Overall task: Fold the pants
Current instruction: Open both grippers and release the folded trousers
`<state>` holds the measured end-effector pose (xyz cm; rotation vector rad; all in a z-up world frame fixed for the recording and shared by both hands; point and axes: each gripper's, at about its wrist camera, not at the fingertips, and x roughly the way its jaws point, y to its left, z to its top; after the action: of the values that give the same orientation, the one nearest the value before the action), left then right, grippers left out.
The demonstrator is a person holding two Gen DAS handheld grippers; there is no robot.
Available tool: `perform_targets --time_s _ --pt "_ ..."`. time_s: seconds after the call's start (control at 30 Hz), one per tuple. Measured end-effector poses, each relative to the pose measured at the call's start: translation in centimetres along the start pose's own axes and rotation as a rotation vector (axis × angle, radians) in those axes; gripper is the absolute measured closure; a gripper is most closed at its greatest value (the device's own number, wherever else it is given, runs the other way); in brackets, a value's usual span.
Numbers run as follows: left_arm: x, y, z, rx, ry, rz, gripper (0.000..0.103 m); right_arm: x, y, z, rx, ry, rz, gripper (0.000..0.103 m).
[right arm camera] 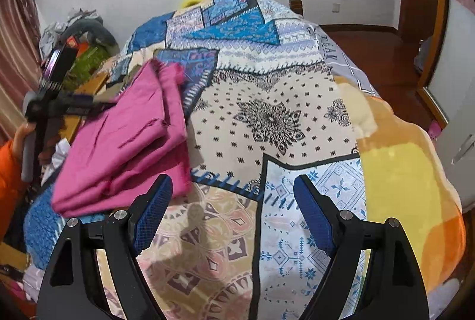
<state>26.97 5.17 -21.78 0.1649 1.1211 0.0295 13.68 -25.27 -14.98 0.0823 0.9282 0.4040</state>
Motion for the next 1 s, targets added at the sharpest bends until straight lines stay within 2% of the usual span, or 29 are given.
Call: perform_targets --time_s 0.17,0.37,0.43,0.53,0.63,0.83,0.9,1.0 --pt "-2.3 1.4 -4.1 -0.021 -0.009 0.038 0.002 -0.7 1.4 0.5 -0.016 -0.029 0.040 0.022" --pt "-4.0 2.1 -7.4 -0.087 0.007 -0.046 0.002 -0.6 4.4 1.0 -0.074 -0.040 0.107 0.022" --pt "-4.8 1.7 -8.0 -0.085 -0.019 -0.051 0.003 -0.2 5.3 1.0 -0.092 -0.039 0.123 0.022" --pt "-5.8 1.0 -8.5 -0.051 -0.080 -0.002 0.005 0.5 6.3 0.9 -0.119 -0.036 0.140 0.022" --pt "-6.0 1.3 -9.0 -0.048 -0.085 0.017 0.014 1.7 6.8 0.8 -0.134 -0.019 0.125 0.022" --pt "-4.7 3.3 -10.5 -0.077 -0.049 0.049 0.016 3.3 6.3 -0.2 -0.145 0.037 0.121 0.023" --pt "-4.2 4.2 -11.2 -0.096 -0.028 0.052 0.016 3.3 5.7 -0.5 -0.143 0.037 0.080 0.028" --pt "-4.3 5.3 -11.5 -0.124 -0.027 0.054 0.017 2.9 4.5 -0.7 -0.118 0.040 0.054 0.028"
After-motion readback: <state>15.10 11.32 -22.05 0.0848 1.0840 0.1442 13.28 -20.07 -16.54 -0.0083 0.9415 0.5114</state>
